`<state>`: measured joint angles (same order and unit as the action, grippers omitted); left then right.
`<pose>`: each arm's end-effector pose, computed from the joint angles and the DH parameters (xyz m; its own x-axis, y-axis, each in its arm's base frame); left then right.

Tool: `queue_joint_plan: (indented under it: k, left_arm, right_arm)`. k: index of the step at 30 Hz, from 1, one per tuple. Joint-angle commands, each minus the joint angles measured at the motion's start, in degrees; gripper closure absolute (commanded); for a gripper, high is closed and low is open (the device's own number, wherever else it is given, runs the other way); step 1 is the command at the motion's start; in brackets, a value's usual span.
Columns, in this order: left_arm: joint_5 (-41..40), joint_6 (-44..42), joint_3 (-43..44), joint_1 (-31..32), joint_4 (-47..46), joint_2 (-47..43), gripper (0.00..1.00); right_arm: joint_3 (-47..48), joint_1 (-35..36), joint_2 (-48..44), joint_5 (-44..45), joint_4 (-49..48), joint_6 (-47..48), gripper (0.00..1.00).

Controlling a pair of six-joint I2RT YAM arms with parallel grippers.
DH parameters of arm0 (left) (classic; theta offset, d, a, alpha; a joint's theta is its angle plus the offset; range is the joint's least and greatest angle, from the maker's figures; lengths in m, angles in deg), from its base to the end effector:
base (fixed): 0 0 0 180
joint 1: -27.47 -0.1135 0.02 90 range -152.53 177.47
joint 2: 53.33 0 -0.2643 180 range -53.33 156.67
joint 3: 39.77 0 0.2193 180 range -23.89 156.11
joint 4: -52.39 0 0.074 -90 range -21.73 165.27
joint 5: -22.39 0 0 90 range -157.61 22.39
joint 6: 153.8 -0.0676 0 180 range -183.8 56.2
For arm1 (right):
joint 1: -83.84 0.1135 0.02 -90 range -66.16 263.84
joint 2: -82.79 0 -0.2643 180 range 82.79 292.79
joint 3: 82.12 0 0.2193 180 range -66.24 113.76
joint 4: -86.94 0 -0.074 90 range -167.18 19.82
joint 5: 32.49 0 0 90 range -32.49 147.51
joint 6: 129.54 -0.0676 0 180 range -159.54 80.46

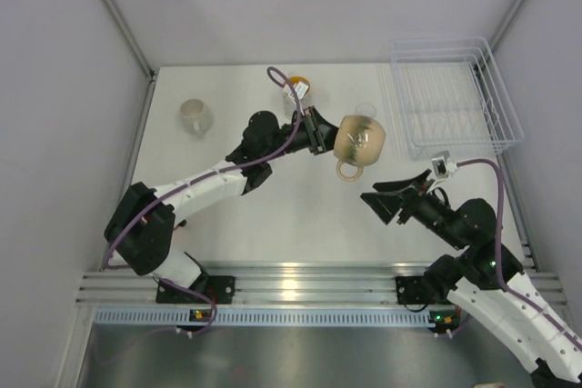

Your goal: Load the cups into the dish rack

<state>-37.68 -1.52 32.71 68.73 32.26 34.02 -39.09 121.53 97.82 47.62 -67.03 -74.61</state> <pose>0.2422 -0.2573 0.3334 -0.8045 -0.3148 -0.5037 0.5006 0.0971 -0.8602 0.0712 0.0696 0.2898 -0.4019 0.4048 -0.8214 -0.6198 0.5401 0.5694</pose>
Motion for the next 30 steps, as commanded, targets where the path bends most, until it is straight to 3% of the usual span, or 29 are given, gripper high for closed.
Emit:
queue_joint_plan:
  k: [1,14,30]
  left_arm:
    - [-3.46,9.07,-1.66,0.40,-16.44,-5.17,1.00]
    - [-10.24,14.27,-6.85,2.34,-23.40,-4.91,1.00]
    - [-13.94,14.09,-10.46,4.01,-29.03,-1.31,1.00]
  right_arm:
    - [-0.79,-0.43,1.05,-2.24,-13.81,-1.40,0.34]
    - [1.93,-0.08,17.13,-4.35,-29.75,-5.27,0.38]
    - [0.88,1.24,20.65,-0.39,-35.64,-9.67,0.50]
